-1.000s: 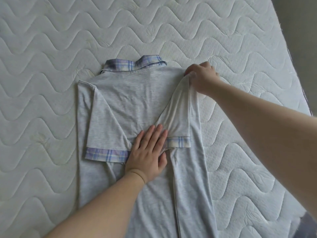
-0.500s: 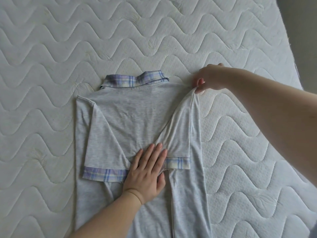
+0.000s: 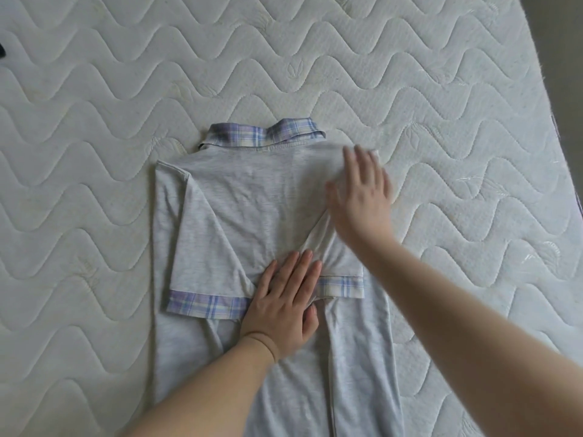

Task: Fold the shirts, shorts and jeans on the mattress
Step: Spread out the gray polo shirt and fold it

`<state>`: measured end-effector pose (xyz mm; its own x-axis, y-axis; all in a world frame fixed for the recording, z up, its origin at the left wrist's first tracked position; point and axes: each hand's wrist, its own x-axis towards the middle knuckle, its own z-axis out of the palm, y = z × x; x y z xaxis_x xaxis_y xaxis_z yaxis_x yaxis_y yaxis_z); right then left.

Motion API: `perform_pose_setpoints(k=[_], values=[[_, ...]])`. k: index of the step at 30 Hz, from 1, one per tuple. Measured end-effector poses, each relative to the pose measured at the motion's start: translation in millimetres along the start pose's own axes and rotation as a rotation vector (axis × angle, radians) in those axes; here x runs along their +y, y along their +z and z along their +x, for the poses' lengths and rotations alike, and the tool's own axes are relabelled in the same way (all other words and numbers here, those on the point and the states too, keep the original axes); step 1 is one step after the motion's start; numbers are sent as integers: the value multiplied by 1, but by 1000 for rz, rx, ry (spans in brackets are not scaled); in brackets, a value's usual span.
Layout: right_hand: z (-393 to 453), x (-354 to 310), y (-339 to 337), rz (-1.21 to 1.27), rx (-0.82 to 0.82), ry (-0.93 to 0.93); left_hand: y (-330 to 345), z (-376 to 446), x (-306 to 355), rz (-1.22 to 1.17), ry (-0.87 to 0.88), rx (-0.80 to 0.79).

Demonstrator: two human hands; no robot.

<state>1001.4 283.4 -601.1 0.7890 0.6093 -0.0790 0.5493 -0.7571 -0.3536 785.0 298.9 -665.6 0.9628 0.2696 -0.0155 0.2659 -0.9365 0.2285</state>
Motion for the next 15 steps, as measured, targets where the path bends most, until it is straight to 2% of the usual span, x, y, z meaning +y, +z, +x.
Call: perform_pose_setpoints(k=[6,11,15], values=[[-52,-12,35,-70,-66,2,-1,1,2,4,-35,-26],[-93,-1,40,-117,-109,-48,-8,4,3,28,-47,-90],[-128,15,39,-187,-137,7,-19,7,2,25,-33,-183]])
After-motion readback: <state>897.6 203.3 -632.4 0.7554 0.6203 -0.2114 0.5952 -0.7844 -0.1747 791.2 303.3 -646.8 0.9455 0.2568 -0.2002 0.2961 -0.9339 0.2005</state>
